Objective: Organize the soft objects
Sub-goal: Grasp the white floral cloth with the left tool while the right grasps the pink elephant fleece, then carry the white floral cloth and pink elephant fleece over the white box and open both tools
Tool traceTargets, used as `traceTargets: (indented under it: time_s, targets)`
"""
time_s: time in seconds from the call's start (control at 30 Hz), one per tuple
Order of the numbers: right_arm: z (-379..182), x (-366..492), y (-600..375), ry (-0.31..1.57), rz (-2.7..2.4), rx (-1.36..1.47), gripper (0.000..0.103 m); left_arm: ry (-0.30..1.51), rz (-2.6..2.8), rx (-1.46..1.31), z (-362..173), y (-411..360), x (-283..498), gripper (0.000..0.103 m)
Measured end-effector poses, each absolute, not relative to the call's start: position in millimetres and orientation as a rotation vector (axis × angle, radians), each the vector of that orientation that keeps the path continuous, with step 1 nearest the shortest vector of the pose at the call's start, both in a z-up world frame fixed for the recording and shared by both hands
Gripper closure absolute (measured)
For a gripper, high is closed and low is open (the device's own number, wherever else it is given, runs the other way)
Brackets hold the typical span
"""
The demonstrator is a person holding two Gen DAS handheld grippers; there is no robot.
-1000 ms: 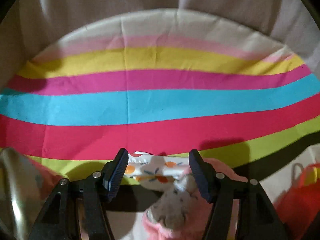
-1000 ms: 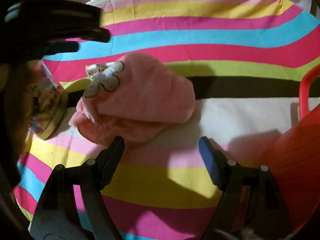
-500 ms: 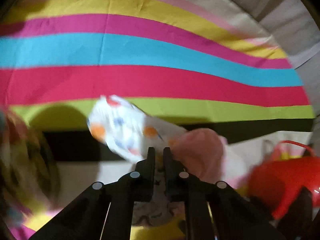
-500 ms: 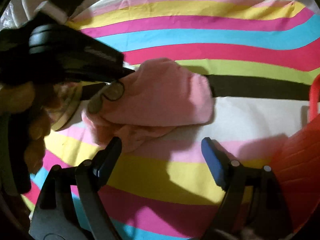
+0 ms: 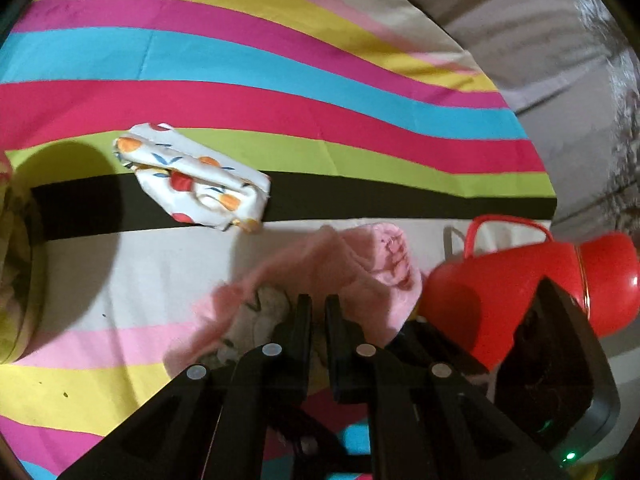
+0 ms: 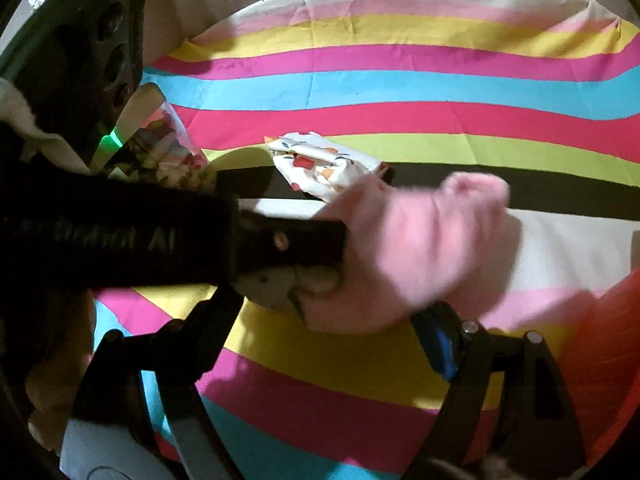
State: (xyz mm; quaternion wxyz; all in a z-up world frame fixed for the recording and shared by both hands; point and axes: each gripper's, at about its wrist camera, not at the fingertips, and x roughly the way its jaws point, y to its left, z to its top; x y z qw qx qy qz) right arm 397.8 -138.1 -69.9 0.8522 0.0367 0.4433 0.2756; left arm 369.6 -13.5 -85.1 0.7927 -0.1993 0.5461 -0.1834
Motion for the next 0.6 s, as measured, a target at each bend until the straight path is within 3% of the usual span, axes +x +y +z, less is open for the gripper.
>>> traceTargets:
  time_s: [0.07, 0.13, 0.23, 0.27, 0.3, 0.37, 0.6]
  targets:
    - [-72, 400, -136, 0.94, 0.583, 0.078, 0.065, 1.175, -0.403, -0.418, -83, -19, 370, 0.096]
    - [-75, 402, -139, 0.955, 0.563, 0.088, 0.08, 1.161, -0.396, -0.414, -79, -18, 370, 0.094]
    - [-79, 407, -146, 0.968, 0.554, 0.115, 0.084, 1.109, -0.335, -0.45, -71, -7, 380, 0.091]
    - [-78, 407, -147, 0.965, 0.551, 0.116, 0.085, 1.087, -0.298, -0.462, -71, 4, 381, 0.081]
    - [-76, 405, -151, 0.957, 0.546, 0.112, 0.085, 1.073, -0.24, -0.471, -70, 11, 384, 0.059]
    - [-73, 405, -153, 0.946, 0.534, 0.105, 0.087, 1.056, -0.102, -0.501, -74, 23, 392, 0.032]
    - [-69, 406, -152, 0.906, 0.458, 0.043, 0.087, 1.128, 0.113, -0.527, -101, 25, 437, 0.032]
